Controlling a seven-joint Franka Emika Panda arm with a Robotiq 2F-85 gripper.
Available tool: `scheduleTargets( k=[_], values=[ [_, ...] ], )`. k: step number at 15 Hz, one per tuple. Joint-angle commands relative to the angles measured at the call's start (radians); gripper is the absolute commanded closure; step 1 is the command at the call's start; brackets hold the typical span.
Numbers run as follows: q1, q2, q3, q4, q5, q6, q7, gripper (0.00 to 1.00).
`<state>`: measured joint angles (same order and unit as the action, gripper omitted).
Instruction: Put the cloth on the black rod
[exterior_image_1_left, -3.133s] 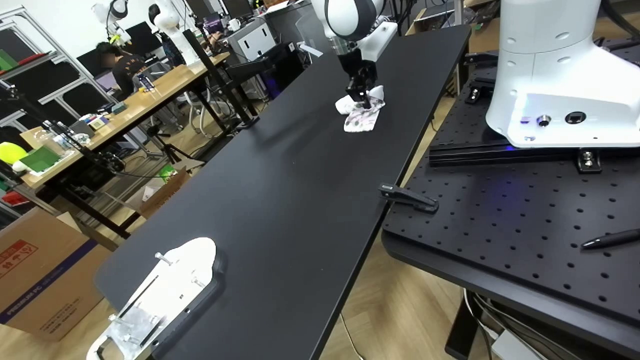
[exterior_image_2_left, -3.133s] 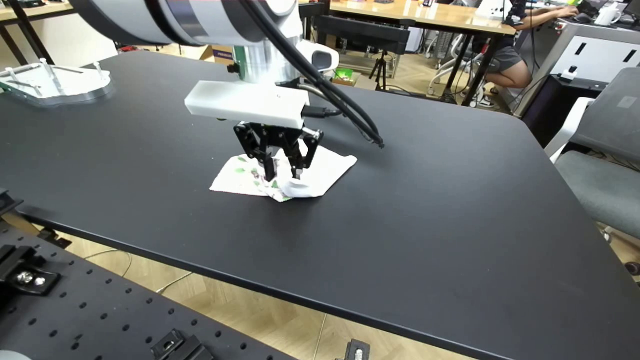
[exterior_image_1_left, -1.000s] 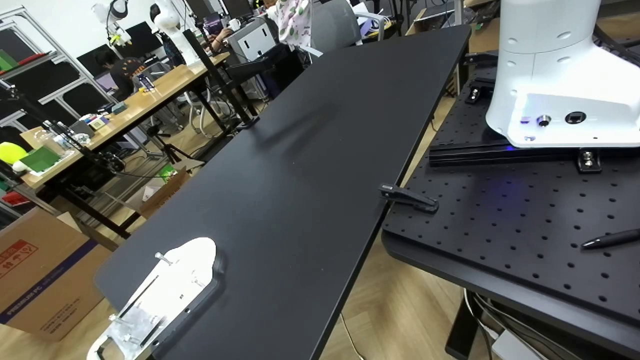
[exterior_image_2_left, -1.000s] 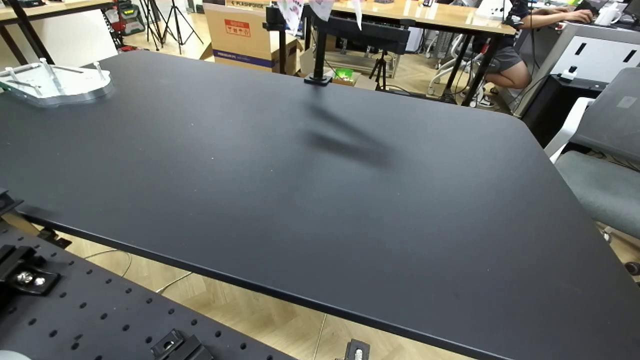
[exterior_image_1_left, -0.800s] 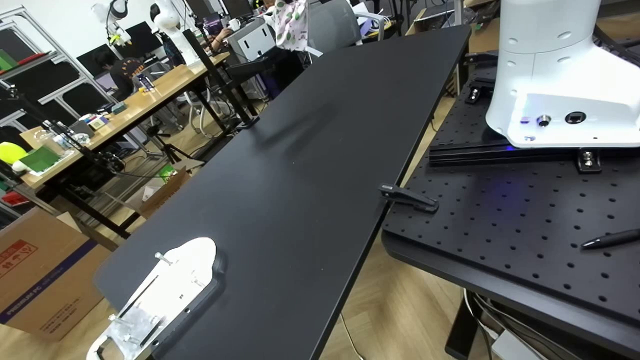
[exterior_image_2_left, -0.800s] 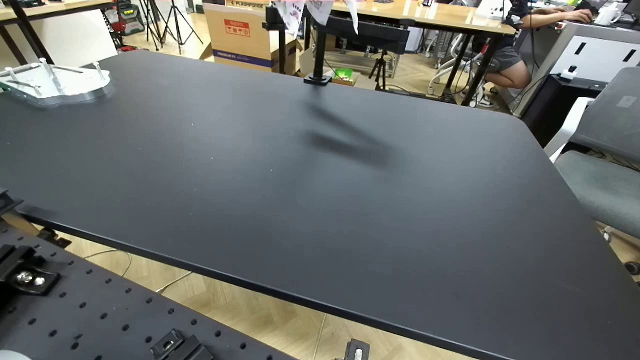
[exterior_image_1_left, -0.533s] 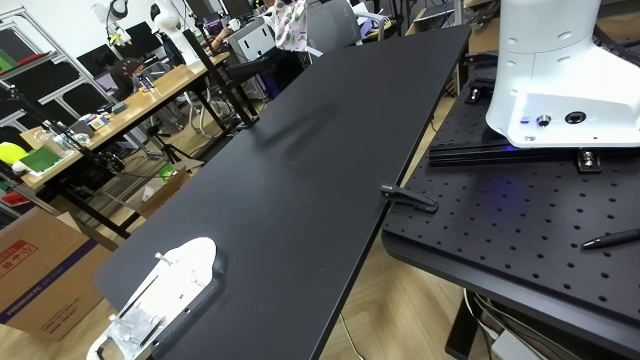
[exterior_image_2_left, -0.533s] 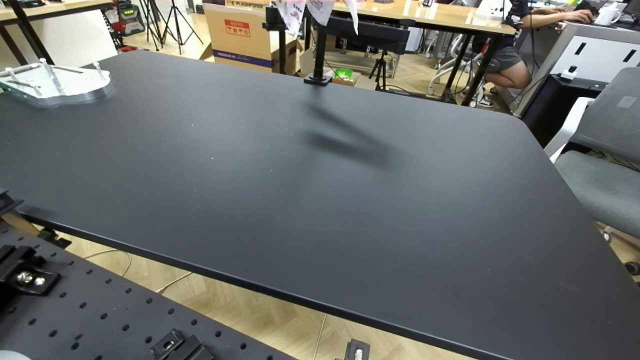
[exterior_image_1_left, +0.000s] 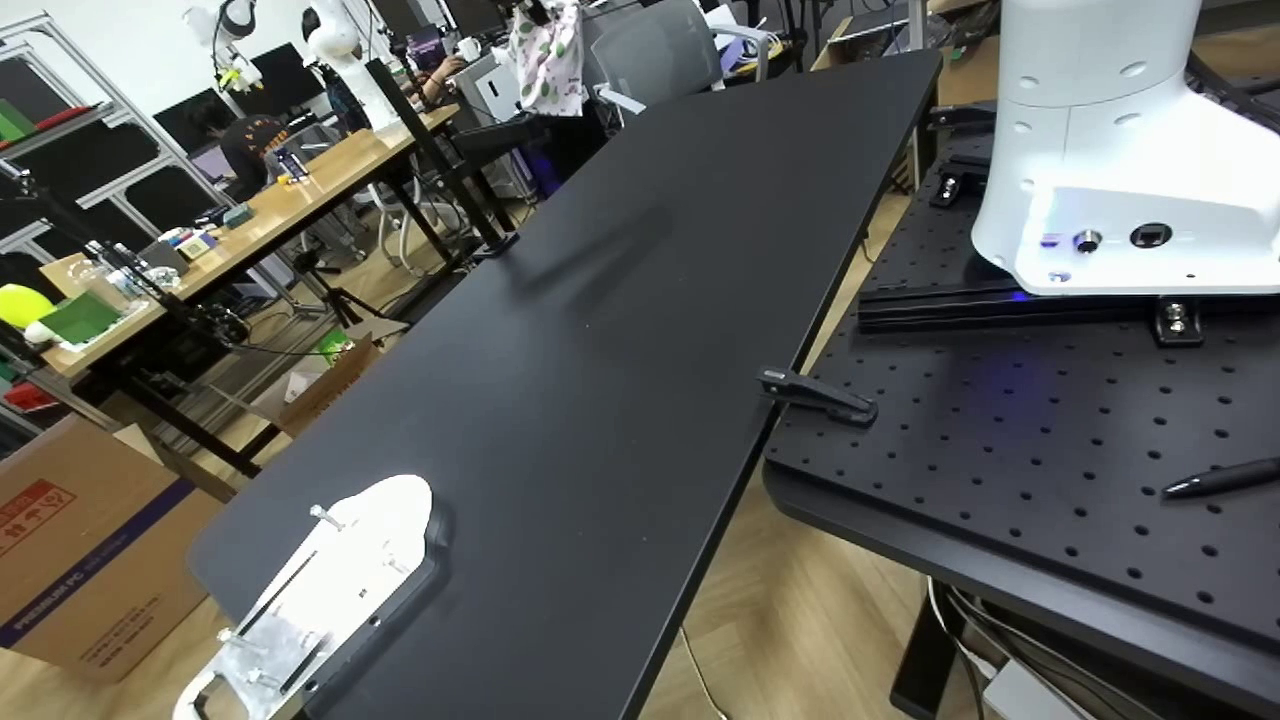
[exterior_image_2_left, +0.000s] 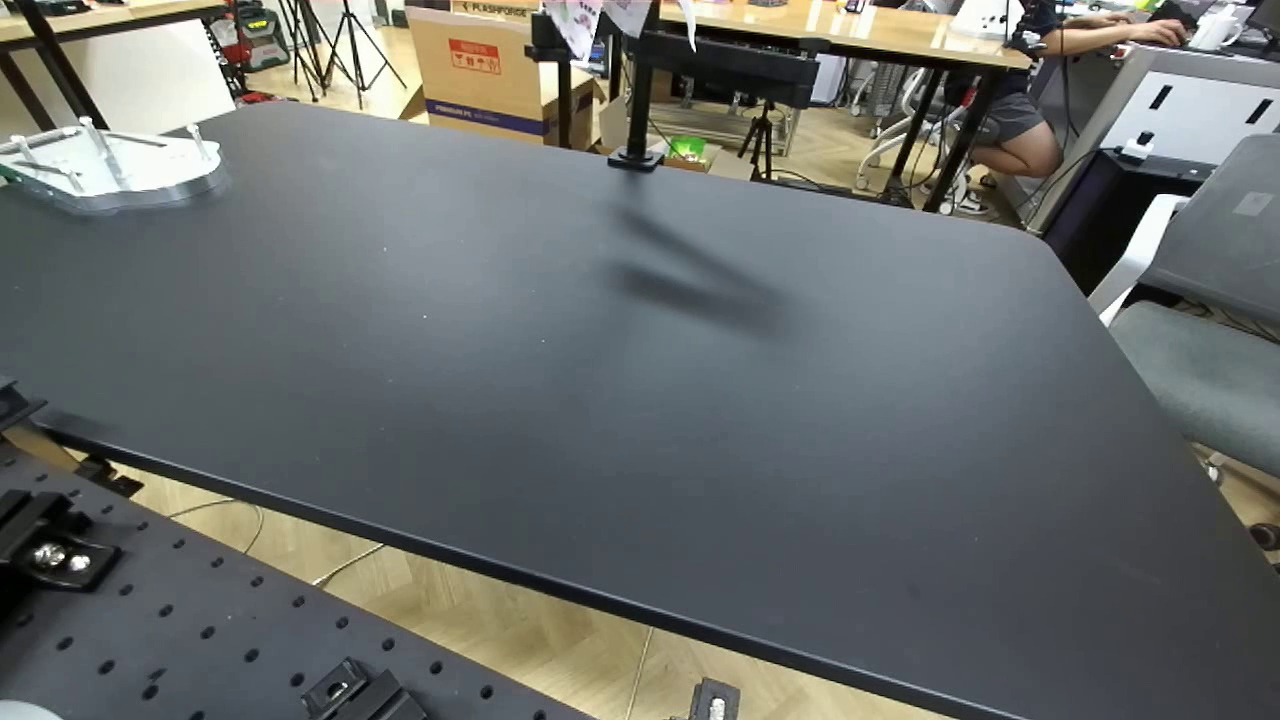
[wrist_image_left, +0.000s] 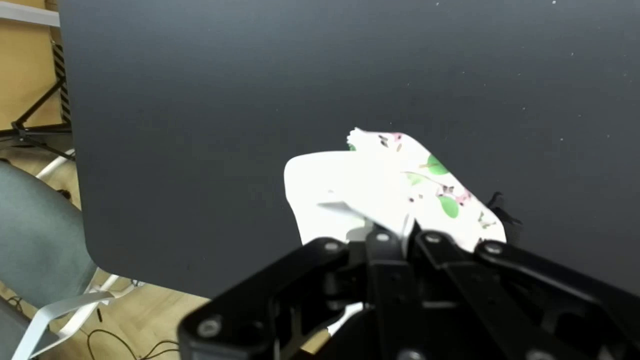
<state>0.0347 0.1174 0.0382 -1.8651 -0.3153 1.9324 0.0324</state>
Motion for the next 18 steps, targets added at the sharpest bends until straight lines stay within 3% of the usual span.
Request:
scheduleTargets(
  k=[1, 6, 18],
  values=[
    [0.029, 0.075, 0.008, 0.132, -0.033, -0.032, -0.006, 0.99],
    [0.064, 0.130, 0.014, 0.242, -0.055, -0.030, -0.017, 0.99],
    [0.076, 0.216, 0.024, 0.212, 0.050, -0.007, -0.012, 0.99]
  ],
)
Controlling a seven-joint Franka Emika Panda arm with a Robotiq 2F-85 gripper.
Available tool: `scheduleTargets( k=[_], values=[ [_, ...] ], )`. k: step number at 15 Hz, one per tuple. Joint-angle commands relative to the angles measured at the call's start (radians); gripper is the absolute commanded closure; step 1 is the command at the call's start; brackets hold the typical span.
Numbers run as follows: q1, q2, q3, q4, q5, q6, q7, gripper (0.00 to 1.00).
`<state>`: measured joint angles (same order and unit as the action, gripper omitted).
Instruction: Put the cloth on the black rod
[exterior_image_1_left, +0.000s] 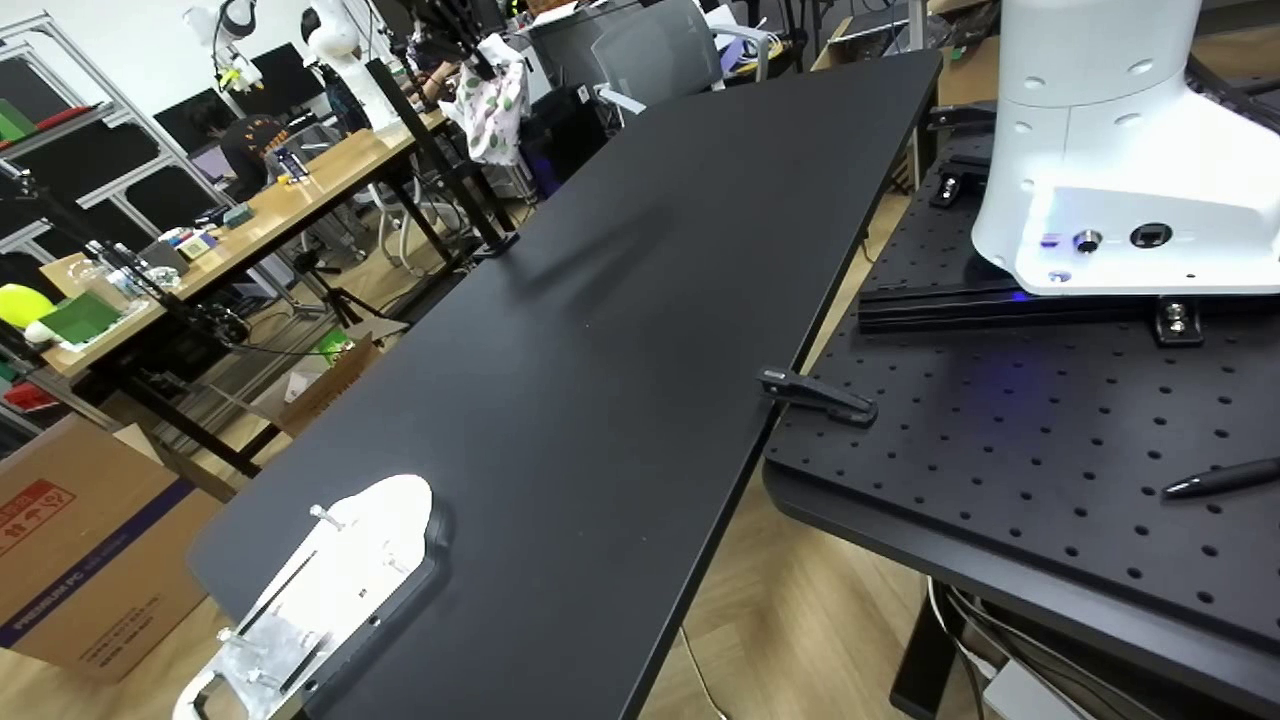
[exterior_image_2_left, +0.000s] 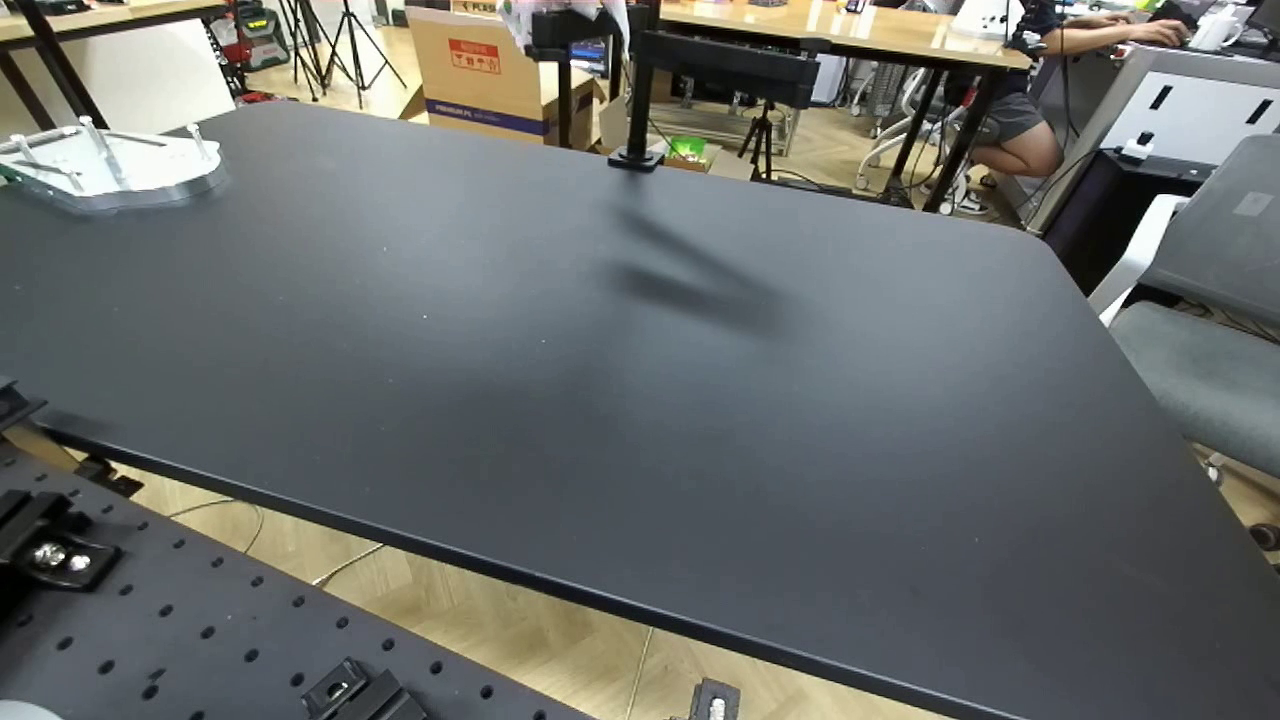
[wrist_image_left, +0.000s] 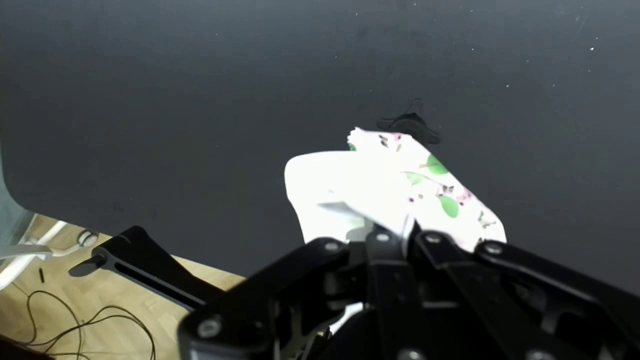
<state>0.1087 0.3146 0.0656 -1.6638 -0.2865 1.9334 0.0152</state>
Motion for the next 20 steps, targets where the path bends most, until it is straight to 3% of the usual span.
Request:
scheduleTargets(
  k=[1, 13, 14, 16, 20],
  values=[
    [0.000, 0.025, -0.005, 0.006, 0.031, -0.007, 0.006, 0.99],
    [-0.032, -0.021, -0.039, -0.139, 0.096, 0.036, 0.046, 0.99],
    [-0.033, -0.023, -0.039, -0.143, 0.096, 0.033, 0.041, 0.70],
    [-0.033, -0.028, -0.038, -0.142, 0.092, 0.031, 0.036, 0.63],
    [-0.024, -0.051, -0.040, -0.126, 0.063, 0.021, 0.041, 0.37]
  ],
)
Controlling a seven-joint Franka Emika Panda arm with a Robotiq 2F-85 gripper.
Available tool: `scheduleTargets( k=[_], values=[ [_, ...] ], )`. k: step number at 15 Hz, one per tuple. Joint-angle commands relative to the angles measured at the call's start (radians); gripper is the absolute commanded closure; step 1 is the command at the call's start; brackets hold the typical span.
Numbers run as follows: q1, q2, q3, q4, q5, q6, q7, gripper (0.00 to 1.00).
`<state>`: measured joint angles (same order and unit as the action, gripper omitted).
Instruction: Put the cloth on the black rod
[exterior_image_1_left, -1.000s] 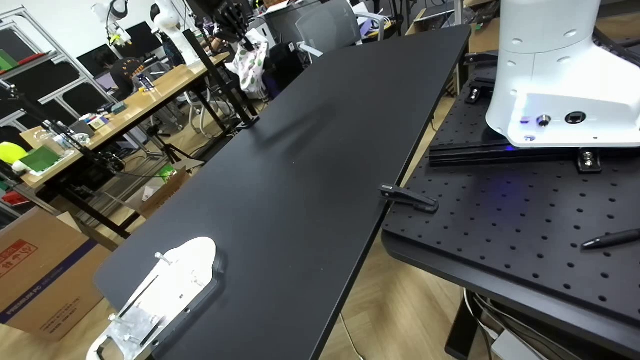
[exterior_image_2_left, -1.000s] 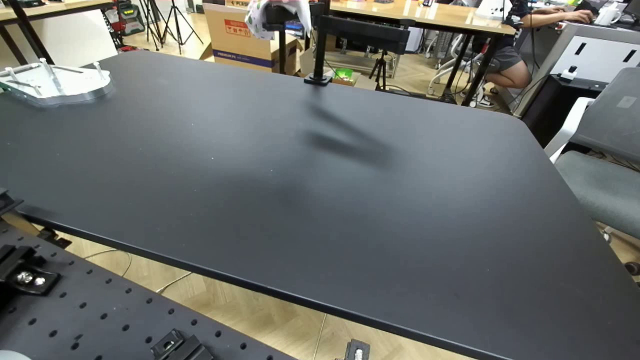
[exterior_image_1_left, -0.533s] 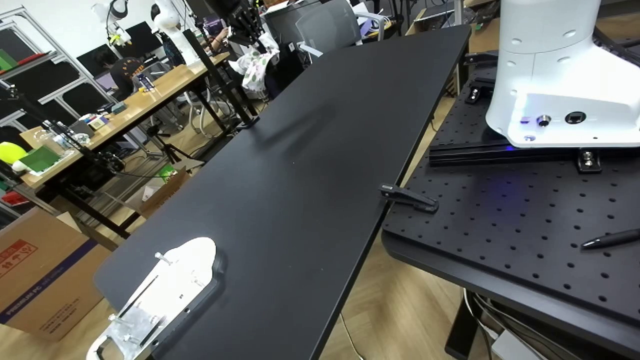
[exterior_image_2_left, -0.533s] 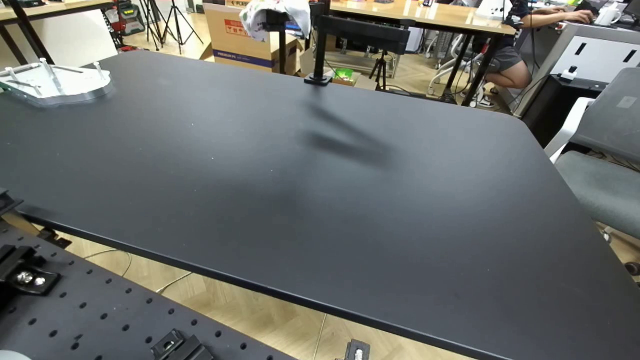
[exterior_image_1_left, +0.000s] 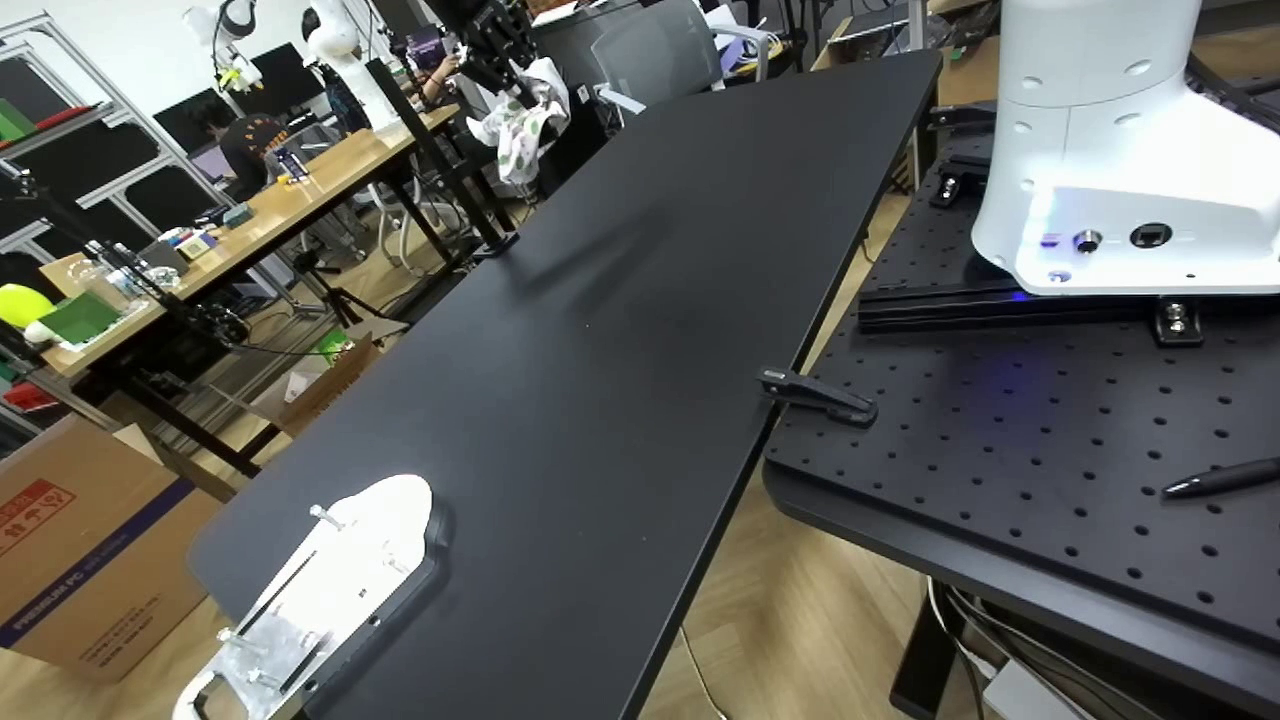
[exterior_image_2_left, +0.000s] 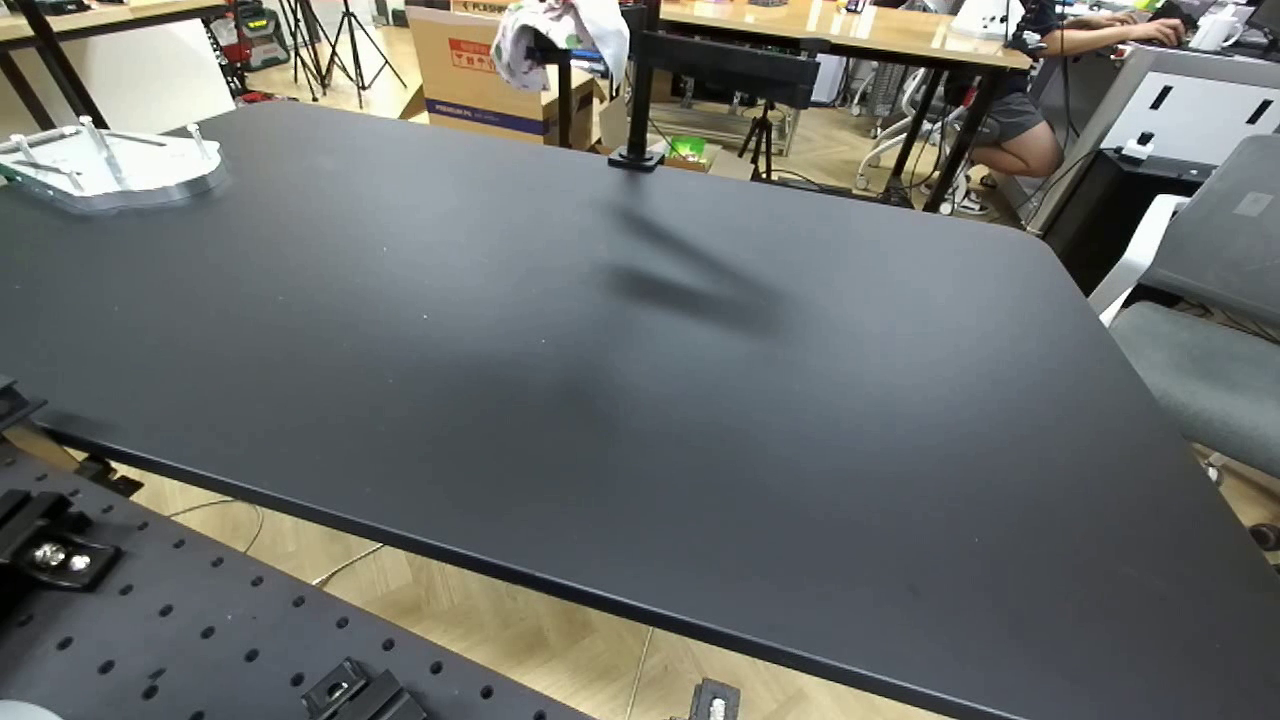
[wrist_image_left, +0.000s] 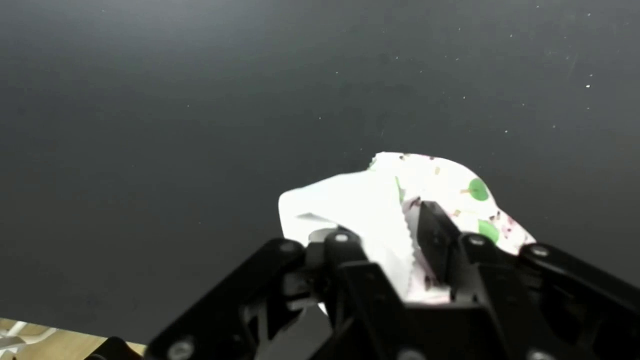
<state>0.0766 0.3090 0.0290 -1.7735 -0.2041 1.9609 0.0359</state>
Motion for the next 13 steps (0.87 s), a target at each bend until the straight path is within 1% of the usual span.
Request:
scheduleTargets(
  k=[1, 5, 6, 8, 10, 11, 12, 13],
  values=[
    [0.011, -0.054, -0.004, -0.012, -0.029, -0.009, 0.021, 0.29],
    [0.019, -0.089, 0.000, -0.008, -0.065, -0.004, 0.023, 0.03],
    [0.020, -0.097, 0.002, -0.010, -0.070, -0.005, 0.023, 0.00],
    [0.022, -0.112, 0.007, -0.012, -0.070, -0.019, 0.014, 0.00],
    [0.023, -0.123, 0.015, -0.008, -0.052, -0.058, 0.005, 0.00],
    [0.021, -0.125, 0.021, -0.003, -0.021, -0.093, -0.004, 0.00],
    [0.018, -0.099, 0.017, 0.003, -0.045, -0.045, -0.002, 0.00],
    [0.019, -0.101, 0.020, 0.003, -0.042, -0.052, -0.002, 0.00]
  ],
)
